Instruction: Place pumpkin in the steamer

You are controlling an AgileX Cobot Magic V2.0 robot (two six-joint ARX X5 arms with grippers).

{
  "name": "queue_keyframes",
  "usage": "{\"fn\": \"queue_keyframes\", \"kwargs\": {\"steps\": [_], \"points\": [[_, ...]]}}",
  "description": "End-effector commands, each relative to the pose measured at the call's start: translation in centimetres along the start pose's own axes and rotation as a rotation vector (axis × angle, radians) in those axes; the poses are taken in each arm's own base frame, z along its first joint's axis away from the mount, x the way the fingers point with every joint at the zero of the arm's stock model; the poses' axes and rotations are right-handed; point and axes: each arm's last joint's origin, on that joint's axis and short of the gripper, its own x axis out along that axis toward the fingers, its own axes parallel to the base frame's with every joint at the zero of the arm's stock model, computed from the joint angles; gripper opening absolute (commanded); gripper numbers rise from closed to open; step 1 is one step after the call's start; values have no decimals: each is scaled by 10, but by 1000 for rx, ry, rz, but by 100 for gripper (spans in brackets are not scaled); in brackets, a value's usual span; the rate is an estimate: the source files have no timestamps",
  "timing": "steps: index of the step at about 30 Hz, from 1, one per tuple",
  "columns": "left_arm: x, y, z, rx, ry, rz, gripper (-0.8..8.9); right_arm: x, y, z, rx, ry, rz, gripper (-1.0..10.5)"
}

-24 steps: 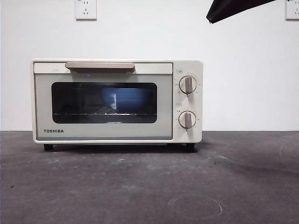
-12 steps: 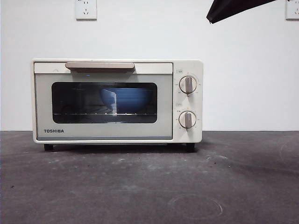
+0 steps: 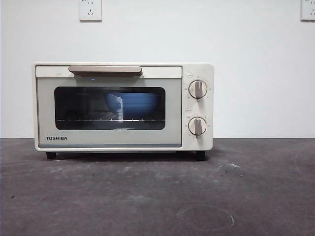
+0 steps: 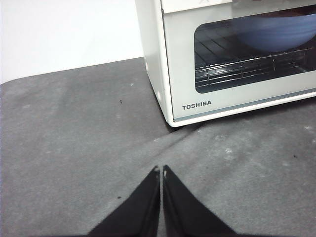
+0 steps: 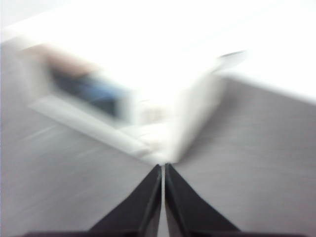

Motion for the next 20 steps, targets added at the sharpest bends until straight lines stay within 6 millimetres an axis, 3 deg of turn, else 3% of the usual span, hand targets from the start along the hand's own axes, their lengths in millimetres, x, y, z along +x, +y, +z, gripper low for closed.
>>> {"fn": "queue_keyframes", "kwargs": {"steps": [1, 11, 20], "points": [[2, 0, -5, 3, 7, 3, 19, -11, -10, -16, -6, -86, -149, 8], [2, 0, -5, 3, 7, 3, 19, -16, -20, -95, 48, -239, -386, 8], [2, 0, -5, 3, 7, 3, 19, -4, -21, -146, 81, -221, -460, 8]]}}
